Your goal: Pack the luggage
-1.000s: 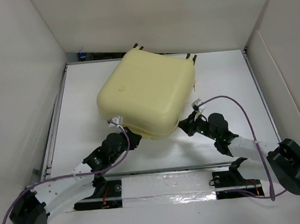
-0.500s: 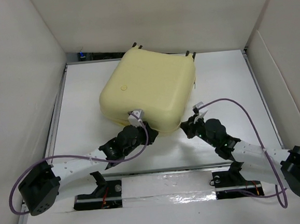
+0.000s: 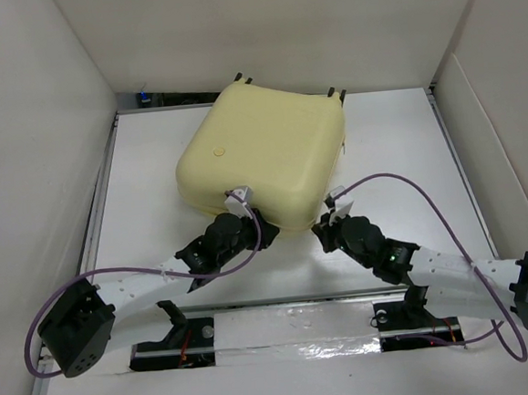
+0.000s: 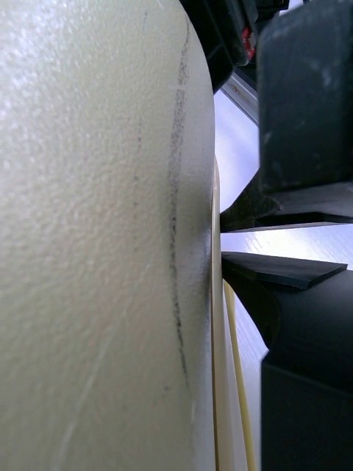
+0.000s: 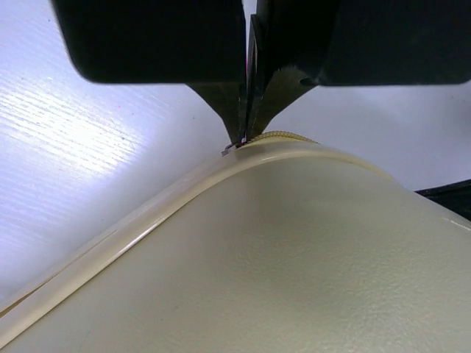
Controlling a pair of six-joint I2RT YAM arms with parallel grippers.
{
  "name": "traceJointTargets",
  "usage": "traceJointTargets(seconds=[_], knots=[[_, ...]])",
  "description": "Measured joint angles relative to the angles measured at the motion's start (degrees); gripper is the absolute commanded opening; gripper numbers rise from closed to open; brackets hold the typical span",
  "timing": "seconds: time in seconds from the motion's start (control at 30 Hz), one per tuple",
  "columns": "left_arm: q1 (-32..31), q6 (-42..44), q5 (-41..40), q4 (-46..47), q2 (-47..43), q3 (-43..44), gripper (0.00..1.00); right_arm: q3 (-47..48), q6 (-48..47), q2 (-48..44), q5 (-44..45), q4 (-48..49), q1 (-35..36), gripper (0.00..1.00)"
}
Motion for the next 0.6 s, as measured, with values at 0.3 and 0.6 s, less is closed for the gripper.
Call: traceJointTargets(seconds=[0.3, 0.6], knots=[[1.86, -0.79, 1.62, -1.79, 1.14, 0.83, 0.16, 6.38, -1.77, 2.89, 2.91, -8.79, 6.71, 0.0], [3.39, -0.09, 4.7, -1.7, 1.38, 0.94, 0.16, 7.41, -1.77, -2.21, 3.8, -14.58, 8.66, 0.0]])
